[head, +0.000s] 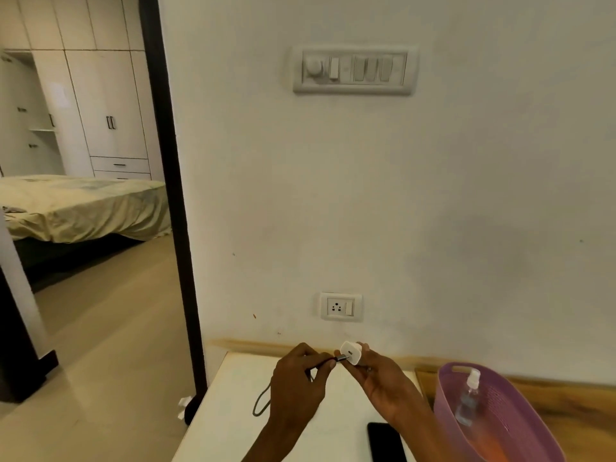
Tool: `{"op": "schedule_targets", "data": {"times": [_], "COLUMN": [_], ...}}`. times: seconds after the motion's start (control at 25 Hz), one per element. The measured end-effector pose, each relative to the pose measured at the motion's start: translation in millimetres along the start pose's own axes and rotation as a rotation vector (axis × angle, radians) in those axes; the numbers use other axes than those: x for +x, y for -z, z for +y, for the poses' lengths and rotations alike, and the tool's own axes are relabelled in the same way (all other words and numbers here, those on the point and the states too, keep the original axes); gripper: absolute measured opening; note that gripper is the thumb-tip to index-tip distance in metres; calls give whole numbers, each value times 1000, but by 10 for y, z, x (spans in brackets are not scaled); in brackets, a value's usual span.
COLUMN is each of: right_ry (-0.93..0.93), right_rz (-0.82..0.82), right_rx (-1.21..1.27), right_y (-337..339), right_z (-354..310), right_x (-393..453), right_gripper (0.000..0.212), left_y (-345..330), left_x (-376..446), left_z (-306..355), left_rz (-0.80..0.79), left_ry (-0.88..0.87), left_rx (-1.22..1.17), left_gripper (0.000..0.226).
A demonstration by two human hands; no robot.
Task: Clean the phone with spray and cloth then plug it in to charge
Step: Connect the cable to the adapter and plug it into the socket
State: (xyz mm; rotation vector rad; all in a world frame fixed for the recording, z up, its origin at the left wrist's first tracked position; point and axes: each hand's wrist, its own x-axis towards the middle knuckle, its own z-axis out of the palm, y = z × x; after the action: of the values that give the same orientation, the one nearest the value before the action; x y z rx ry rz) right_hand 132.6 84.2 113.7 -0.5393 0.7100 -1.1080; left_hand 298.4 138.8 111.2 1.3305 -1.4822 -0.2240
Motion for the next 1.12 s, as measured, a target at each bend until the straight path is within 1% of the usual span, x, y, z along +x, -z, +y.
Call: {"op": "schedule_targets", "data": {"times": [0.16,0.32,0.56,0.8,1.12], "right_ry": [14,45,95,80,106], "right_rz": [4,29,50,72,88], "right_rx": [0,-22,-177,-147,-218], "right_y": [-66,-75,-67,-94,-94], "right_z": [34,-11,-6,-14,-36], "right_x": [-94,-181,-271,-306,-315], "right_gripper": [15,26,28,26,23], "left_y": [58,75,92,110,53], "left_x": [15,19,9,61,113], "left_z": [107,203,275,336,379], "left_rz": [-35,-75,-105,-88,-91], "left_ry": [24,4,-69,-50,-42], "left_rx": [26,93,228,218,255], "left_gripper": [8,10,13,13,19]}}
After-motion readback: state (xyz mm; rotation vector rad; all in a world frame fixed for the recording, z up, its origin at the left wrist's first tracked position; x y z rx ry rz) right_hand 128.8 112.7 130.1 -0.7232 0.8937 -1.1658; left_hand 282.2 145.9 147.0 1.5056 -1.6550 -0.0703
